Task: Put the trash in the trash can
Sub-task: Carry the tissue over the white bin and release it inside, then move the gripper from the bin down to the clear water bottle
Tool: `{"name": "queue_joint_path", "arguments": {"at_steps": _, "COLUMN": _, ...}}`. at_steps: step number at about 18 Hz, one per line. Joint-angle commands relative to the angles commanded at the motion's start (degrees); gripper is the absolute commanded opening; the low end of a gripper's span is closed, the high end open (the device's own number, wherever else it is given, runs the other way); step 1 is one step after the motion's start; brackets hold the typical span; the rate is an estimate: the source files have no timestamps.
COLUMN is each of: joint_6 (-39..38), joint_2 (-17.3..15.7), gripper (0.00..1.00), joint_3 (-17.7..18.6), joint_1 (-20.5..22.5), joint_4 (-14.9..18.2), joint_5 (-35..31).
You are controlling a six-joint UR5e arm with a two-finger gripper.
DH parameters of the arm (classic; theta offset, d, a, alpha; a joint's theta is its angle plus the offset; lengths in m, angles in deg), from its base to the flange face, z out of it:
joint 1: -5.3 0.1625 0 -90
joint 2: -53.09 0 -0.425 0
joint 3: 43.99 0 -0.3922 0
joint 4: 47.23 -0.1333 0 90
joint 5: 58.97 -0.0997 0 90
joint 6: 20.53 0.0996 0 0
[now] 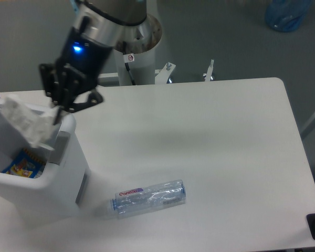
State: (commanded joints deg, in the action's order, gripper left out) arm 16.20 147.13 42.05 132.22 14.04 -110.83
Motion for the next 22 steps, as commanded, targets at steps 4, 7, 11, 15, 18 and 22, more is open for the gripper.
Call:
{"name": "queue_joint_path", "arguments": {"at_steps": 4, "joint_6": -0.26, "joint_2": 2.46, "gripper": 1.00, "joint_3": -0.08, "joint_1": -0.97, "joint_4": -6.59, "joint_5": 0.00}}
{"name": "queue_joint_path", "arguments": {"at_steps": 7, "joint_6": -0.35, "joint_2": 2.81, "gripper": 1.00, "joint_3": 0.09, "joint_1": -1.50, "joint_4": -7.57, "joint_5": 0.00}}
{"name": "queue_joint_path", "arguments": {"at_steps": 11, "joint_6": -0.61, "joint_2": 2.81, "gripper": 1.00, "joint_3": 0.44, "joint_1": -1.50, "joint_4": -7.39, "joint_5": 0.00}}
{"name": "queue_joint_path", "arguments": {"at_steps": 15, "joint_6": -0.26, "joint_2": 5.27, "gripper": 1.00, "joint_3": -0.52, "joint_1": -0.20, "joint_4": -8.71, "joint_5": -0.09}}
{"name": "queue_joint_path", "arguments": {"at_steps": 18, "joint_6": 0.09, "joint_2": 8.25, "gripper": 1.00, "joint_3": -0.53, "joint_1": 7.09, "joint_4": -10.21, "joint_5": -0.17}}
{"name": "queue_joint_path", "arguments": {"at_steps": 22, "joint_6": 1.05, "joint_2": 13.43, "gripper": 1.00, "joint_3": 0.18, "joint_1": 13.08, "joint_4": -10.21, "joint_5": -0.26}}
